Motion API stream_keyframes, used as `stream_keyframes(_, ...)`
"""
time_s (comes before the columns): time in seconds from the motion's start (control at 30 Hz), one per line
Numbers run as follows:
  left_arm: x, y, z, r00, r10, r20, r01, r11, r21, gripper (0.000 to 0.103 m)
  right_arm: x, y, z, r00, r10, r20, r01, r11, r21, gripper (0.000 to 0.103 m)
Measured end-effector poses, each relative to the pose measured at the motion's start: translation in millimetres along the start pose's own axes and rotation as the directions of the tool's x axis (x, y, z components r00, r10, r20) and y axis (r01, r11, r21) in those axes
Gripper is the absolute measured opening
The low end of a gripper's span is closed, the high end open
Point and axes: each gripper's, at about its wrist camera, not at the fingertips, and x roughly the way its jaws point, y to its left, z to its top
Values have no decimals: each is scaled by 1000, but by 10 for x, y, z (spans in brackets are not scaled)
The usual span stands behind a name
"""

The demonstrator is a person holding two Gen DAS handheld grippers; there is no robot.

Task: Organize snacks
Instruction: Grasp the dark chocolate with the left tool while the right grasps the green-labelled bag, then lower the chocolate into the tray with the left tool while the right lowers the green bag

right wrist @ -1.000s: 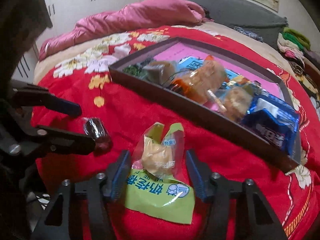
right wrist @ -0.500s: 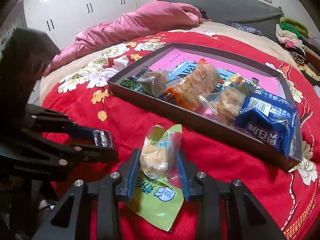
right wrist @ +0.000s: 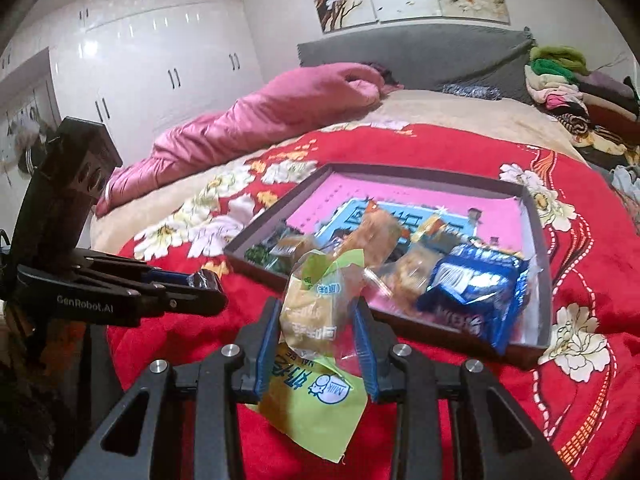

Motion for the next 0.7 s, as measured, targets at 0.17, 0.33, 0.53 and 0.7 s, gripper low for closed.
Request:
stream_keyframes(0.17, -63, 34, 138, 999, 14, 32, -14, 1000, -8, 38, -24, -70, 61, 999, -24, 31, 23, 1000, 13, 36)
stream_keyframes(0.33, -58, 64, 264, 998, 30, 53, -29, 999, -20, 38, -52, -192, 112, 997, -42, 59, 41, 999, 30, 36)
stream_keyframes(0.53, 49, 98, 393, 997, 53, 60, -52, 998, -29, 38, -49, -345, 156, 994, -77, 75, 73, 996, 55, 36)
stream_keyframes(0.7, 142, 94, 468, 995, 76, 64, -75, 997, -23, 38, -21, -419, 218, 991, -90, 97, 84, 994, 71, 36)
